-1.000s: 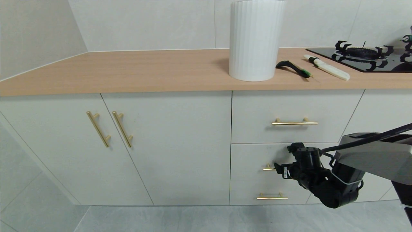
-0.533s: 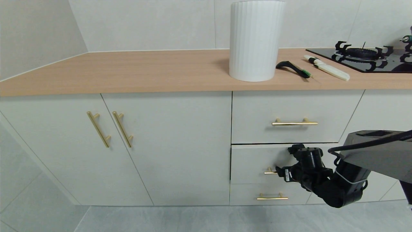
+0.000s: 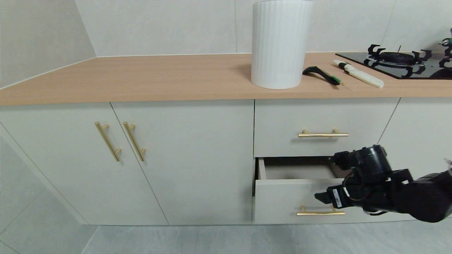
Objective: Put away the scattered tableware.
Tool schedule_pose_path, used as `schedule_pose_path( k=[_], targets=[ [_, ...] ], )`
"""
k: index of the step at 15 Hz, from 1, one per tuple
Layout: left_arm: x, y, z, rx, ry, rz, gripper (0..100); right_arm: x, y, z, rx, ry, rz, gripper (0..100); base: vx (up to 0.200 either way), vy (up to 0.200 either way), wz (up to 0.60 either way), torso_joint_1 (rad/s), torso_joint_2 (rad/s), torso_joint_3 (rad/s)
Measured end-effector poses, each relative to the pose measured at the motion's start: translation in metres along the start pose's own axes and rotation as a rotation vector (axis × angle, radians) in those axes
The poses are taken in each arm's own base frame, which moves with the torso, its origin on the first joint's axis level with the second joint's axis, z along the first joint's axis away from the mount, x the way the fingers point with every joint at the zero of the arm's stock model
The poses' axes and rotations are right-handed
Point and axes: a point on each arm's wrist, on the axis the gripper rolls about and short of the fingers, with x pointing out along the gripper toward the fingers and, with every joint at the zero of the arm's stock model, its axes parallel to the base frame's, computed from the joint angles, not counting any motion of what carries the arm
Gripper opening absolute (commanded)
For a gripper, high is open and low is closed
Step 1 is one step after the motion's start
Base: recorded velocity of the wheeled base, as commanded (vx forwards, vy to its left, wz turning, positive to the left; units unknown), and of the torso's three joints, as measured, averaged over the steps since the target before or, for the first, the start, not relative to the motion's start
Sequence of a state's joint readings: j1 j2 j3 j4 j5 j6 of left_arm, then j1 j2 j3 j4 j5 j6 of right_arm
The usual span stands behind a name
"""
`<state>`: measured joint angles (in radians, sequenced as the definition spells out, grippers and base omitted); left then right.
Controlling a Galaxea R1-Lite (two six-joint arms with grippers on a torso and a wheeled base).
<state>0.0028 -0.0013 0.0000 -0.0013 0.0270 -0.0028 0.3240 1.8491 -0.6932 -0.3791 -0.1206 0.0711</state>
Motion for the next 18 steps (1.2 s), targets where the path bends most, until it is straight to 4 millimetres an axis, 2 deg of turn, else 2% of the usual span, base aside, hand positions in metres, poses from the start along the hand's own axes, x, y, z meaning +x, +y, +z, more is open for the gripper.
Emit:
schedule_pose_path(
  k=[2, 3, 5, 7, 11, 13, 16, 18],
  targets=[
    [0.000, 0.000, 0.000, 0.000, 0.000, 0.000, 100, -0.038, -0.001, 0.013, 0.004, -0.080, 0.019, 100, 0.000, 0.000, 0.00, 0.000, 0.00, 0.000],
    [0.000, 0.000, 0.000, 0.000, 0.000, 0.000, 100, -0.049, -0.001, 0.018, 0.009, -0.117, 0.025, 100, 0.000, 0.000, 0.00, 0.000, 0.00, 0.000],
    [0.000, 0.000, 0.000, 0.000, 0.000, 0.000, 100, -0.053, -0.001, 0.022, 0.017, -0.159, 0.019, 100, 0.000, 0.000, 0.00, 0.000, 0.00, 0.000],
    [0.000, 0.000, 0.000, 0.000, 0.000, 0.000, 100, -0.038, 0.001, 0.025, 0.026, -0.190, -0.019, 100, 0.000, 0.000, 0.00, 0.000, 0.00, 0.000],
    [0.000, 0.000, 0.000, 0.000, 0.000, 0.000, 100, 0.013, 0.006, 0.024, 0.056, -0.274, -0.101, 100, 0.000, 0.000, 0.00, 0.000, 0.00, 0.000],
    [0.000, 0.000, 0.000, 0.000, 0.000, 0.000, 100, 0.029, 0.007, 0.014, 0.048, -0.231, -0.111, 100, 0.000, 0.000, 0.00, 0.000, 0.00, 0.000],
    [0.000, 0.000, 0.000, 0.000, 0.000, 0.000, 100, 0.030, 0.006, 0.007, 0.038, -0.178, -0.111, 100, 0.000, 0.000, 0.00, 0.000, 0.00, 0.000],
    [0.000, 0.000, 0.000, 0.000, 0.000, 0.000, 100, 0.021, 0.005, 0.001, 0.018, -0.090, -0.091, 100, 0.000, 0.000, 0.00, 0.000, 0.00, 0.000]
  ],
)
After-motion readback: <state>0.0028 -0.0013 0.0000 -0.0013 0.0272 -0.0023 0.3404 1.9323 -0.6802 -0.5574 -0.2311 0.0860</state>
